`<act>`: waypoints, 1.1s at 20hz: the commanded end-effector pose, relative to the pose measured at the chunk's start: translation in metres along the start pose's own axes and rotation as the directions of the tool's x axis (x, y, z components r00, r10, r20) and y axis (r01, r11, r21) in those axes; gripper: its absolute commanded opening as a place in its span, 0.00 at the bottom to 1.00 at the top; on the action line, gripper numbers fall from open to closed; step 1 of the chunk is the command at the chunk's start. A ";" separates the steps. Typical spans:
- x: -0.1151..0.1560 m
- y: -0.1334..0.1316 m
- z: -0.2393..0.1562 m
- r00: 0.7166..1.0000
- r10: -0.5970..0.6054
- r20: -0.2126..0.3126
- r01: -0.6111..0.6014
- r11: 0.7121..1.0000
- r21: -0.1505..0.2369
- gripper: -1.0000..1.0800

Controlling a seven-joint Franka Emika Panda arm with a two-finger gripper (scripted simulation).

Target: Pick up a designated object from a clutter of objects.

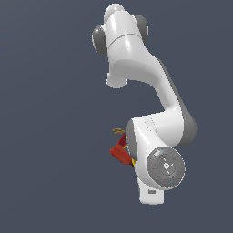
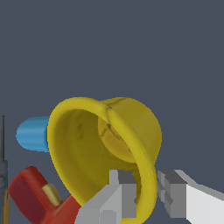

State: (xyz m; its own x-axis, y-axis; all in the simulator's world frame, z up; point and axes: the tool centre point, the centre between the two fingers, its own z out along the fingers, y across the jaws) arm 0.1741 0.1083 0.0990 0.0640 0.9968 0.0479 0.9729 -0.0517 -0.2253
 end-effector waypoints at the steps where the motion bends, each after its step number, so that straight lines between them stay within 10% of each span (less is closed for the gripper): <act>1: -0.015 -0.007 -0.011 1.000 0.005 0.002 -0.005 1.000 0.000 0.00; 22: -0.158 -0.108 -0.151 1.000 0.006 0.002 -0.006 1.000 0.000 0.00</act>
State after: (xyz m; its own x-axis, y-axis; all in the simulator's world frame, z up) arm 0.0985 -0.0411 0.2488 0.0699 0.9966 0.0445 0.9718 -0.0579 -0.2285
